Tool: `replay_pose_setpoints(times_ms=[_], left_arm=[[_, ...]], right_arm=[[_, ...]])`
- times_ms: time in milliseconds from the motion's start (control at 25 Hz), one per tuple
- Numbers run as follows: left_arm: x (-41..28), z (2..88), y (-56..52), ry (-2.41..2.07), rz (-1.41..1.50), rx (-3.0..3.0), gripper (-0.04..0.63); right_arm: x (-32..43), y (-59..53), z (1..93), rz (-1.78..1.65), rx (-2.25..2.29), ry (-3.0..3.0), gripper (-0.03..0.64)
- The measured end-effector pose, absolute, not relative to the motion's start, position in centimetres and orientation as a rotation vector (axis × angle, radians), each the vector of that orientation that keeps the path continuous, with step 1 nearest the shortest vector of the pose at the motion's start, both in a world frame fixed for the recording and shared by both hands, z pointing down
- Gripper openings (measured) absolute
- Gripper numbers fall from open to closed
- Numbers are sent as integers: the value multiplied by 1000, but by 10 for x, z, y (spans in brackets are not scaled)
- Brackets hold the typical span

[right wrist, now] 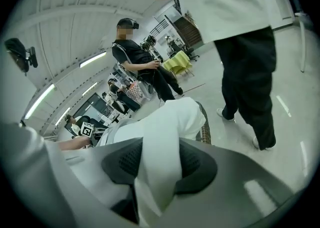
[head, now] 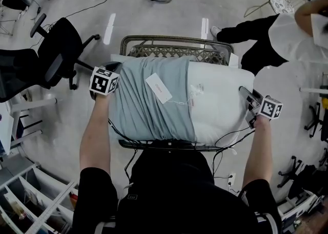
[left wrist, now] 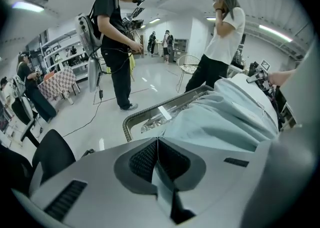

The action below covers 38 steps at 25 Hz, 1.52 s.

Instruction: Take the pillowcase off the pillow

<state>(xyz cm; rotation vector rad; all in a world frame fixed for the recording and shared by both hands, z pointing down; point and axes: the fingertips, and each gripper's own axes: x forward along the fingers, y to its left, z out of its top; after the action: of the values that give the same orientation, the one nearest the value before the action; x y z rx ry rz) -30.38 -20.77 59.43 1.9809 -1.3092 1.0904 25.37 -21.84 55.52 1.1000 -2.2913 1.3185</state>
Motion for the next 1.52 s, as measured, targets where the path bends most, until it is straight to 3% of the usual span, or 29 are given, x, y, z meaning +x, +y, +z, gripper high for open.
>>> replay_pose_setpoints(times_ms=[80,200,400,800,1320,1440,1520], left_arm=[[-299,593,-211,-1325,1042,1985,9],[-284,576,-210,-1389,975,2024,15],[-255,541,-181,-1438,859,2158,17],[-183,541,-97,-1294,732,2285,23],[-97,567,46,-1273,722,2208,115],[-69,580,66,-1259,726,2180,155],[-58,589,69,-1300,755,2162,232]], right_arm=[[253,-222,558,1281,1130,-2275,179],[261,-222,555,1220,1219,-2222,290],[275,-186,542,1145,1366,-2159,316],[233,-78,550,1190,1381,-2142,393],[297,27,626,1304,1377,-1967,554],[288,43,642,1351,1314,-2007,565],[272,47,653,1369,1258,-2048,566]])
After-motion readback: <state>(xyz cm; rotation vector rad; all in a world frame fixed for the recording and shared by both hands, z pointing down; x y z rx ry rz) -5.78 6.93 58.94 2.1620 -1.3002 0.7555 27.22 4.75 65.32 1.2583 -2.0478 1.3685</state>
